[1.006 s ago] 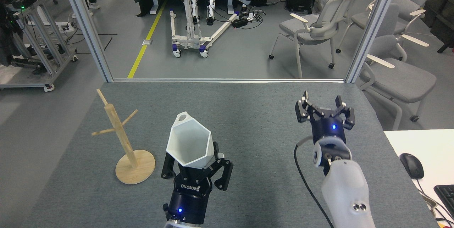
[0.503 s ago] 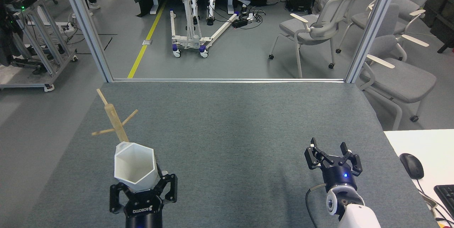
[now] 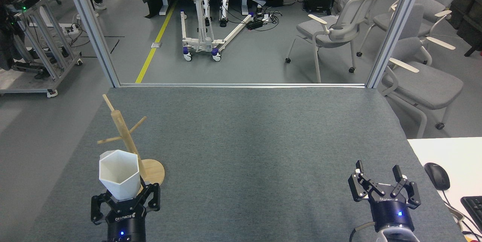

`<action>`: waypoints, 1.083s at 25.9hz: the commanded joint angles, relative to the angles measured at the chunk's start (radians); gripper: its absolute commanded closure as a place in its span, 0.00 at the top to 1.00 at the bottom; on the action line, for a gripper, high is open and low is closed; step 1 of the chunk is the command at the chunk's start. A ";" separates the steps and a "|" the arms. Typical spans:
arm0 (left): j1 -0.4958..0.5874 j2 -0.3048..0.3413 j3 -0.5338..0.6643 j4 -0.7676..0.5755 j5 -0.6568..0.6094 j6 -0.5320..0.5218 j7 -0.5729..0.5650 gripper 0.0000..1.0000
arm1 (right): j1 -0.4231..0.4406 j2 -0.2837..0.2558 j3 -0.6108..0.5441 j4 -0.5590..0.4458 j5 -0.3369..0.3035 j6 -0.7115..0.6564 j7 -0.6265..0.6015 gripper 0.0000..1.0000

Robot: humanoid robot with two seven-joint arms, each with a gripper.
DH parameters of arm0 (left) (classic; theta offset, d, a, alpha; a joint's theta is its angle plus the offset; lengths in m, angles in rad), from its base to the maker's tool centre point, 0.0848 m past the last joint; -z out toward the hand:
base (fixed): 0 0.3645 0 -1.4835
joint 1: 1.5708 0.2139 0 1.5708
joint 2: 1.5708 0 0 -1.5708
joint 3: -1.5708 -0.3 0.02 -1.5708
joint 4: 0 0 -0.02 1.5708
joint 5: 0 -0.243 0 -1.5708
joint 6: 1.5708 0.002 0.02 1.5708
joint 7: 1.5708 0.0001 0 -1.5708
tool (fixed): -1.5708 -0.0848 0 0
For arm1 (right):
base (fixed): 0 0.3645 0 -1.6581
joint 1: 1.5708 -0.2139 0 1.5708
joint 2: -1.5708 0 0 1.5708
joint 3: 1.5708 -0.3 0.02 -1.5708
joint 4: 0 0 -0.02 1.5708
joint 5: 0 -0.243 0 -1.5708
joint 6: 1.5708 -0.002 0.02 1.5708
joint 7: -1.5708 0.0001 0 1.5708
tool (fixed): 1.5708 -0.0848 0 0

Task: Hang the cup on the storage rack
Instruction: 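Carry the cup with the left gripper toward the wooden stand's peg, then tilt the cup with the left gripper to hook it onto a peg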

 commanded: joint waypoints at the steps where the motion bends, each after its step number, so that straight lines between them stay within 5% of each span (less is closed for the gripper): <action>1: -0.047 0.012 0.043 0.055 0.001 -0.066 -0.009 0.00 | -0.033 -0.003 -0.004 0.019 0.003 0.001 0.022 0.99; 10: -0.065 0.032 0.089 0.075 0.024 -0.070 -0.012 0.00 | -0.133 0.005 -0.001 0.077 0.095 -0.001 0.056 0.99; 28: -0.090 0.049 0.110 0.095 0.072 -0.116 -0.009 0.00 | -0.142 0.002 -0.006 0.095 0.084 -0.002 0.046 0.99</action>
